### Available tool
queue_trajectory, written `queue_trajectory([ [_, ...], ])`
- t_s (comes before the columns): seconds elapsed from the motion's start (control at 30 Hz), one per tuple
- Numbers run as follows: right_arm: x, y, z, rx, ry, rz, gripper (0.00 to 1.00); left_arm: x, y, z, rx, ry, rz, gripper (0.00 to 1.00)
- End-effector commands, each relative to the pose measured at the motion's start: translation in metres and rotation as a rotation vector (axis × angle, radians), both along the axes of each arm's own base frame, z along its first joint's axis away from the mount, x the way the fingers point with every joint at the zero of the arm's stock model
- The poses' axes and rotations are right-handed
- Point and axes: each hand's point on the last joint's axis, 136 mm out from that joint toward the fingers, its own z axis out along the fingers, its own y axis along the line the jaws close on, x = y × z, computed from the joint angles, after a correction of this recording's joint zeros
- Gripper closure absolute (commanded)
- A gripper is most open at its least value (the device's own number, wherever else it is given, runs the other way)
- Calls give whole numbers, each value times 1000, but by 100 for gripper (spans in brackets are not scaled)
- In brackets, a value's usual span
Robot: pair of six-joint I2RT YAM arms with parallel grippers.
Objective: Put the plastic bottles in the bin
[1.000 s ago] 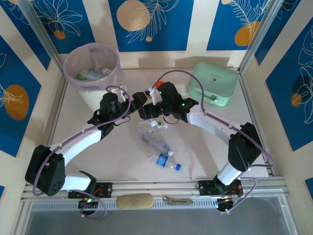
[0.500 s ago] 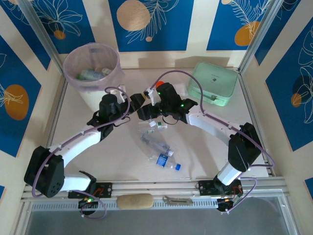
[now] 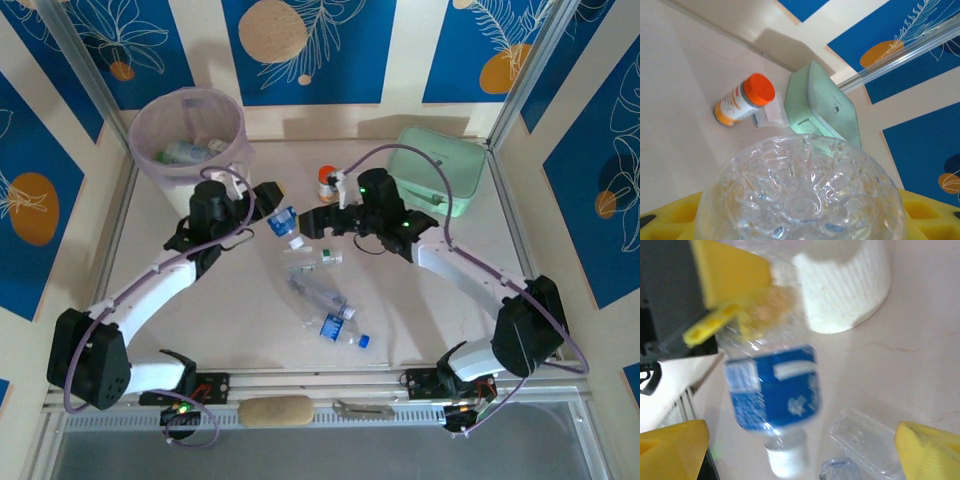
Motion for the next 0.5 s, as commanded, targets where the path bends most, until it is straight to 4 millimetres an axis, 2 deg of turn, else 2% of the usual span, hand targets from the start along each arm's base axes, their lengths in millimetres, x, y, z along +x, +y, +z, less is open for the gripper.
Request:
queue_trajectory([
  [0.0, 1, -17, 15, 92, 12, -44, 4, 12, 5, 54, 36, -129, -44, 49],
  [0.13, 8, -42, 8, 88, 26, -152, 3, 28, 12, 107, 112, -220, -92, 49],
  [0.27, 12, -58, 0, 90, 50, -218, 3, 47, 32, 144, 220, -292, -70, 46],
  [0.47, 11, -70, -3, 87, 61, -257, 3, 80, 89, 183, 318, -346, 61, 46],
])
